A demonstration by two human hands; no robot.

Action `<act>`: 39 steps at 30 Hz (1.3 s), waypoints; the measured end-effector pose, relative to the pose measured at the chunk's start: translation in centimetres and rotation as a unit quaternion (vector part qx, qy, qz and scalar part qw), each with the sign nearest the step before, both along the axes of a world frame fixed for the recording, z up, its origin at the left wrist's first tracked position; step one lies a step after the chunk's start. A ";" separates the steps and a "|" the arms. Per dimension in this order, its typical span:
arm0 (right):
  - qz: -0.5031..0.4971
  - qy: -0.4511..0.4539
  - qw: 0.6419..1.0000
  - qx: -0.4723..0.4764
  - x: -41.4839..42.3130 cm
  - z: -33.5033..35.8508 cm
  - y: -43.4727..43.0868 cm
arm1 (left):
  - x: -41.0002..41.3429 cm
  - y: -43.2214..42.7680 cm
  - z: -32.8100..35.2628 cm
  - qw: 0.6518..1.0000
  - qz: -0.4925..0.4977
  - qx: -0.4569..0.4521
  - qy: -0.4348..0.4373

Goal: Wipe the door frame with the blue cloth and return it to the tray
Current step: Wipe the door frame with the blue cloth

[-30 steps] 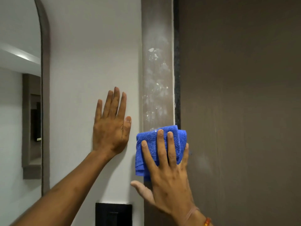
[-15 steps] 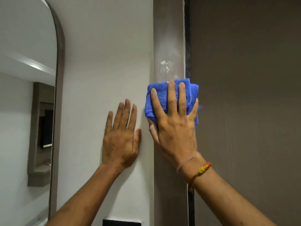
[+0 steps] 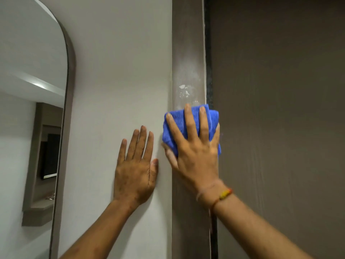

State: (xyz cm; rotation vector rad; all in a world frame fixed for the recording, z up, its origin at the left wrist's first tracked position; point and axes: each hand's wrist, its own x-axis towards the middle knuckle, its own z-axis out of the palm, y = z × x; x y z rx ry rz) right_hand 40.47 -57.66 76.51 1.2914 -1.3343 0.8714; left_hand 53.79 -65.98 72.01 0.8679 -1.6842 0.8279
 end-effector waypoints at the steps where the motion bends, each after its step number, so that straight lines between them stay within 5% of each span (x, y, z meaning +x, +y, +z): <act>1: 0.003 0.005 1.000 -0.002 0.0 1.8 -0.1 | 0.0 0.0 0.0 1.000 0.002 0.001 0.002; 5: 0.005 -0.006 1.000 -0.004 0.2 4.6 -0.3 | 0.0 0.1 0.1 1.000 0.000 0.005 0.001; 12: 0.002 -0.010 1.000 -0.026 0.5 -2.6 -0.3 | 0.6 0.3 3.6 0.998 -0.065 -0.025 0.005; 19: 0.040 -0.036 0.999 -0.005 0.7 -2.8 0.2 | 0.3 -0.7 6.3 0.999 -0.019 -0.024 0.012; 31: 0.019 -0.024 0.997 -0.066 0.7 10.2 -1.5 | 0.3 -1.5 6.2 0.998 -0.022 -0.050 0.011; 39: 0.014 -0.019 0.997 -0.075 0.9 3.0 -1.5 | 0.3 -1.4 6.1 0.998 -0.036 -0.052 0.008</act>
